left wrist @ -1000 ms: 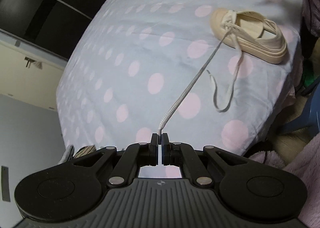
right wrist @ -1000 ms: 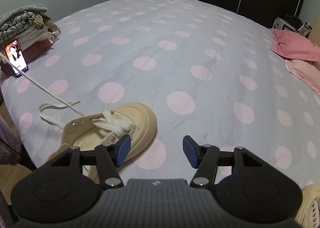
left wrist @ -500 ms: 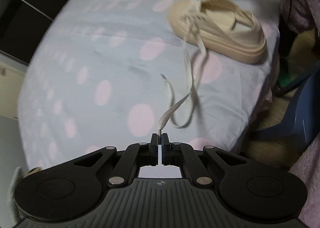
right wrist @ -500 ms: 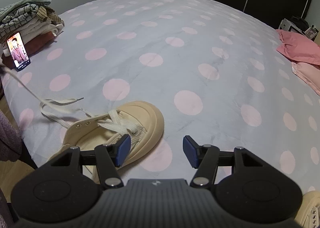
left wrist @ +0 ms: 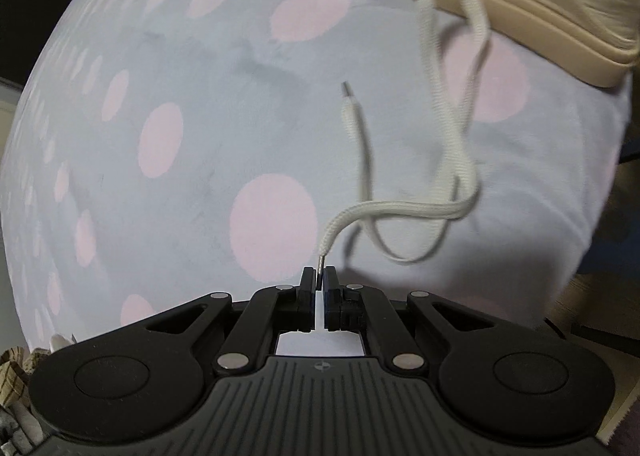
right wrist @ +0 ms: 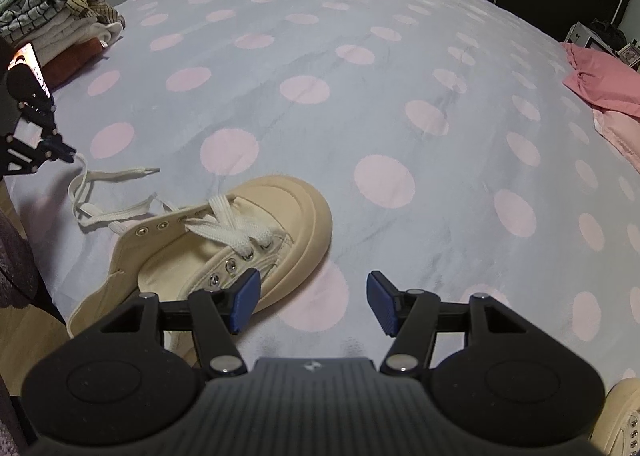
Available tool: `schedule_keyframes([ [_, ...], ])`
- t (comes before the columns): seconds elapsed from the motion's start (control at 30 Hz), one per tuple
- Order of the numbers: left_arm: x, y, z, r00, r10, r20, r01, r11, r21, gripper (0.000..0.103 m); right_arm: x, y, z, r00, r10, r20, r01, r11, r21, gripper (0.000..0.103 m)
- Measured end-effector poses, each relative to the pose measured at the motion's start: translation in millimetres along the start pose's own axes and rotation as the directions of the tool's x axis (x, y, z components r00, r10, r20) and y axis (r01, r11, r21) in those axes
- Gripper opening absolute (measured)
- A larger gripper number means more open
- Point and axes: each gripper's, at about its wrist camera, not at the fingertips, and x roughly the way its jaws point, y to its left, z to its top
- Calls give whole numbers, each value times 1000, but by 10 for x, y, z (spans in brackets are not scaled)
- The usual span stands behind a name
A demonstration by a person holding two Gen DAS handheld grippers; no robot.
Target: Lace up shoes with both hands
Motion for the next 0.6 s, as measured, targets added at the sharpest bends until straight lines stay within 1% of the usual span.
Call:
schedule_keyframes([
  [0.03, 9, 29, -4, 1000, 5, 3, -5, 1000, -17, 15, 20, 2, 4, 1000, 2, -5, -2, 1000, -5, 63],
  [0.1, 18, 96, -14, 1000, 8, 15, -7, 998, -58, 22, 55, 12, 9, 1000, 6, -14, -6, 1000, -14, 63],
  [0.17, 6, 184, -28, 999, -5, 34, 9, 993, -119, 22, 83, 29, 18, 1000, 9, -20, -10, 1000, -27, 63],
  [0.27, -43, 309, -27, 998, 15, 64, -2, 979, -205, 22, 108, 54, 33, 1000, 15, -23, -16, 999, -45, 63],
  [0.37, -137, 371, -16, 992, 26, 120, 5, 968, -251, 22, 128, 78, 44, 999, 20, -27, -22, 998, -59, 65],
  [0.4, -171, 385, -2, 989, 9, 149, 31, 964, -266, 22, 134, 83, 48, 999, 21, -28, -23, 998, -62, 65],
  [0.43, -206, 396, 18, 983, -21, 183, 72, 957, -280, 22, 140, 87, 51, 999, 24, -29, -26, 998, -63, 66],
  [0.53, -265, 382, 100, 960, -108, 259, 184, 939, -290, 22, 156, 91, 58, 999, 31, -31, -33, 997, -63, 66],
  [0.6, -229, 325, 183, 951, -151, 269, 225, 937, -268, 22, 164, 95, 64, 999, 33, -34, -35, 997, -64, 66],
])
